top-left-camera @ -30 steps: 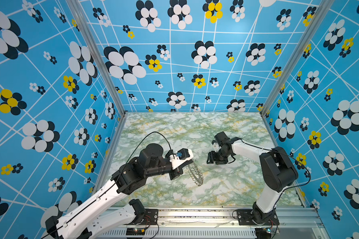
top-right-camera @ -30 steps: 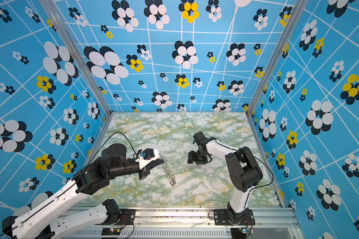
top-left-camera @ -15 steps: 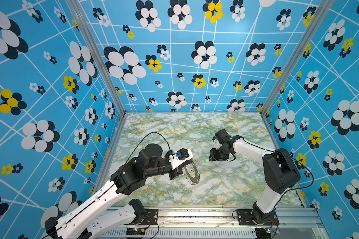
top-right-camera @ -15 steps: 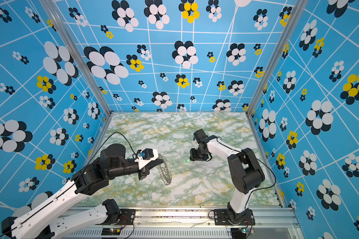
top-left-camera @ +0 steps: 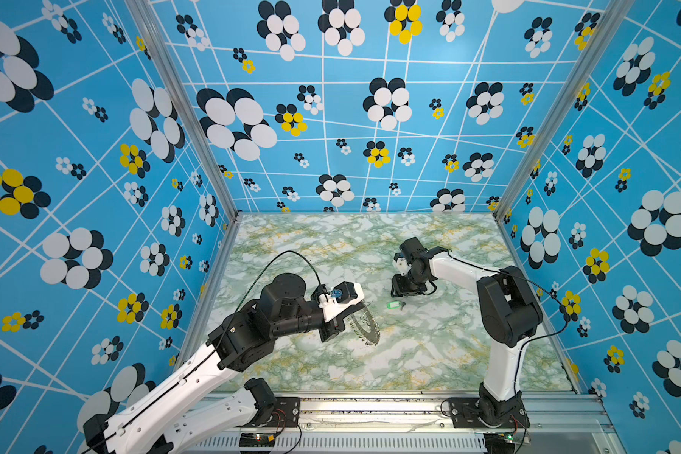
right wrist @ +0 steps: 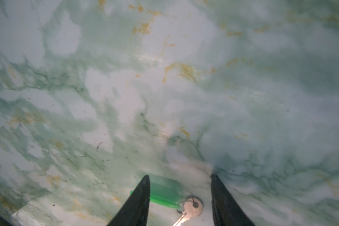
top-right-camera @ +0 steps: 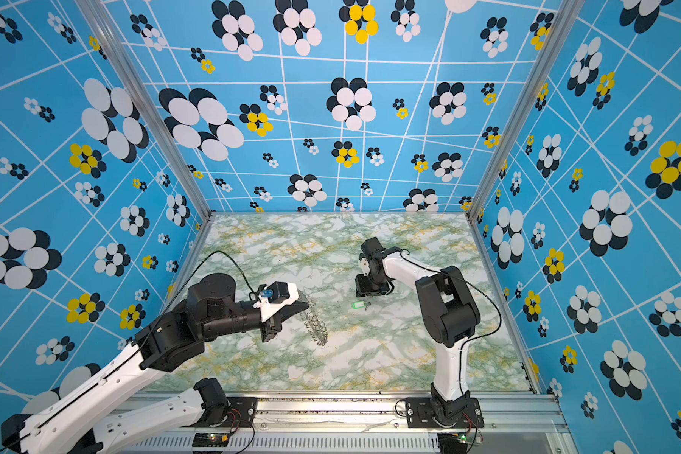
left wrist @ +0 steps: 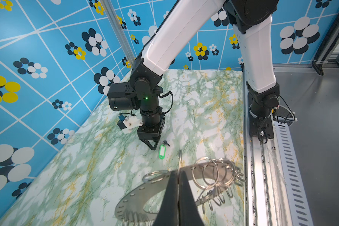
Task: Attach keys to a key ring
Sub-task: Rotate the key at the center of the table.
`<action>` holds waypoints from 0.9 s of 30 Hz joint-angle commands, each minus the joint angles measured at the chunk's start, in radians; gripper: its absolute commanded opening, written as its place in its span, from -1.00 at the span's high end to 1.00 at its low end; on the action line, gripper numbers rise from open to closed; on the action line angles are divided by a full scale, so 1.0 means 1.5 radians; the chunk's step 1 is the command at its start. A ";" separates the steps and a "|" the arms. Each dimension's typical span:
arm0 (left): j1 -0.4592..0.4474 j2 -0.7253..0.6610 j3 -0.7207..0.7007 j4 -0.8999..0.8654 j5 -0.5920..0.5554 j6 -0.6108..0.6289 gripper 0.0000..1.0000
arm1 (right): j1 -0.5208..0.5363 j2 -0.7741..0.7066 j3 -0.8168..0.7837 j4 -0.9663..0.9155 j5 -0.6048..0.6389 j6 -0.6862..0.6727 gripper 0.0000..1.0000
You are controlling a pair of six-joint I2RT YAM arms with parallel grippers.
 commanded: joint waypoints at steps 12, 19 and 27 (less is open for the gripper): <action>0.005 0.000 0.006 0.022 -0.001 -0.007 1.00 | 0.052 -0.014 -0.006 -0.157 0.171 -0.002 0.28; 0.004 -0.003 0.008 0.021 -0.002 -0.010 1.00 | 0.056 -0.095 -0.086 -0.149 0.164 0.030 0.29; 0.005 -0.010 0.005 0.018 -0.003 -0.015 1.00 | 0.089 -0.174 -0.105 -0.034 0.149 0.129 -0.07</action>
